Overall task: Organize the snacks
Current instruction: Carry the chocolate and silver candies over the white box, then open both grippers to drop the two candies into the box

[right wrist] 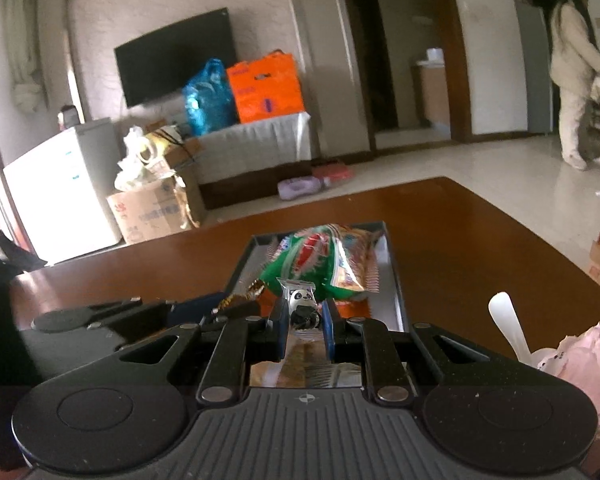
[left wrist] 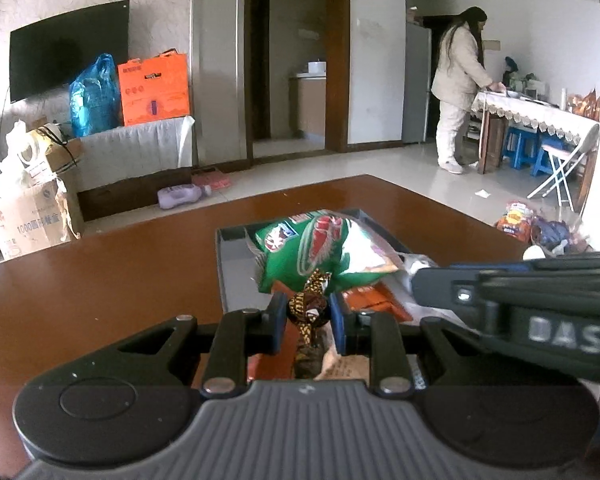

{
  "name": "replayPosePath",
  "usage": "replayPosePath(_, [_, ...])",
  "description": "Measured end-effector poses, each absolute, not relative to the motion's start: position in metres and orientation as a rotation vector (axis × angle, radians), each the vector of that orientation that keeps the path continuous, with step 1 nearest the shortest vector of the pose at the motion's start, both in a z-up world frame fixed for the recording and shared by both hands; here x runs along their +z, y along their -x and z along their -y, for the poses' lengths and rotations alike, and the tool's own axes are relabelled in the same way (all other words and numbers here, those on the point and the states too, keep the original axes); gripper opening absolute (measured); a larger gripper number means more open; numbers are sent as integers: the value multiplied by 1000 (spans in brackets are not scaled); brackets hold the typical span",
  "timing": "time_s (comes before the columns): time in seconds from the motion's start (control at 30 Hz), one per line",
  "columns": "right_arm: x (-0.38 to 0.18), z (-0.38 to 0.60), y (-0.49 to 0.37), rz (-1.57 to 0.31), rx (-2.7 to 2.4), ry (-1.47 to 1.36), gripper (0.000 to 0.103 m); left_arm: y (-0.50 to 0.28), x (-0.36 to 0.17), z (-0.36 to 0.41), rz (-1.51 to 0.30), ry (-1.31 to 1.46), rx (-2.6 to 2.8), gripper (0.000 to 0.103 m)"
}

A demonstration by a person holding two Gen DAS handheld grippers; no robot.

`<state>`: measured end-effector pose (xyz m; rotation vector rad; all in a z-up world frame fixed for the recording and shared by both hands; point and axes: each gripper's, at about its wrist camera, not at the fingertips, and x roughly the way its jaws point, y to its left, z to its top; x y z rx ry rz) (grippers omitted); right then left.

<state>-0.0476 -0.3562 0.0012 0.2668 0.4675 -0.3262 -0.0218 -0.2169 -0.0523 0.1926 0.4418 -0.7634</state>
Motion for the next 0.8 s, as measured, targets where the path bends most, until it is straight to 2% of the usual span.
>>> replayPosePath(0.07, [-2, 359, 47, -460, -341, -274, 27, 22, -54, 219, -433, -195, -768, 22])
replayPosePath(0.13, [-3, 360, 50, -436, -347, -284, 50, 22, -53, 219, -426, -182, -771, 22])
replayPosePath(0.2, [0, 358, 54, -395, -337, -280, 64, 22, -53, 216, -415, -183, -757, 28])
replayPosePath(0.27, [2, 354, 56, -389, -339, -259, 66, 20, -54, 214, -417, -194, -716, 32])
replayPosePath(0.4, [11, 344, 70, -382, -351, -270, 66, 9, -54, 199, -495, -158, -669, 32])
replayPosePath(0.5, [15, 333, 94, -373, -386, -287, 79, 8, -48, 184, -523, -143, -605, 32])
replayPosePath(0.67, [2, 318, 131, -396, -408, -303, 80, 34, -27, 155, -463, -130, -607, 32])
replayPosePath(0.73, [-3, 312, 137, -418, -420, -310, 80, 49, -19, 139, -419, -111, -611, 44])
replayPosePath(0.8, [-5, 301, 141, -431, -427, -269, 80, 67, -11, 121, -385, -66, -622, 82])
